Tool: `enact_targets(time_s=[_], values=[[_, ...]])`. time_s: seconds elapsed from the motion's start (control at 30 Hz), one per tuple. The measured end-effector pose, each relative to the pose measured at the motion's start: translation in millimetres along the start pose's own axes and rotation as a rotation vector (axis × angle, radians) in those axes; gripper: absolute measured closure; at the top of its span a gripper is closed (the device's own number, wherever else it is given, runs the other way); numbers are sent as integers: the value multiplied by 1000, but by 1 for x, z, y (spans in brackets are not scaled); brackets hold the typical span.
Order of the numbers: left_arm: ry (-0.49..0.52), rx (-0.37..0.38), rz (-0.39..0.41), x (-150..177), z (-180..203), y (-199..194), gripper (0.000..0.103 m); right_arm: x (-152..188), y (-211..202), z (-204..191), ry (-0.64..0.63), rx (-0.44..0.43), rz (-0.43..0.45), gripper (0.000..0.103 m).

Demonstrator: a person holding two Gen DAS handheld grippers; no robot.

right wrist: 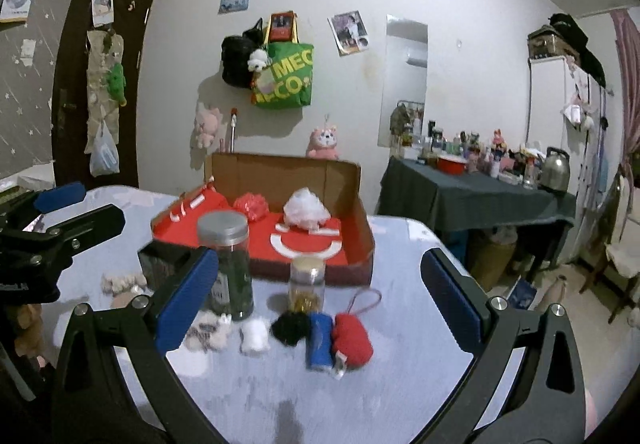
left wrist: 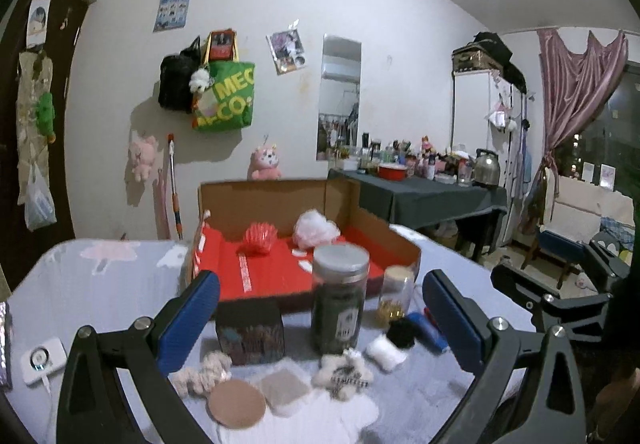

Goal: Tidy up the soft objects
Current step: 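Move both tools back toward the remaining soft items on the table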

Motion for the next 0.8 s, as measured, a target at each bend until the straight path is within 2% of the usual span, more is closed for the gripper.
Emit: enact_targets(time_s=[0.4,0.5,0.8], values=[[-50,-21,-191,66,-14,38,0,56,38,-10,13,12,-151,0],[-73,-31,-235,80,-19,44,0,68,49,-15,10,-8,-194,0],[-99,-54,-311,93,-38,50,0,83,70,-29,22,-45,-260,0]])
Point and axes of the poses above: each gripper's, at about its wrist camera, not at the fingertips, and y roughly the way its jaws point, z to its right, x to its underside, the point moved 2 cm from there along y, roughly the way its jaws point, and after that the axes turned 2 degrees about x, right-handed, at the moved point
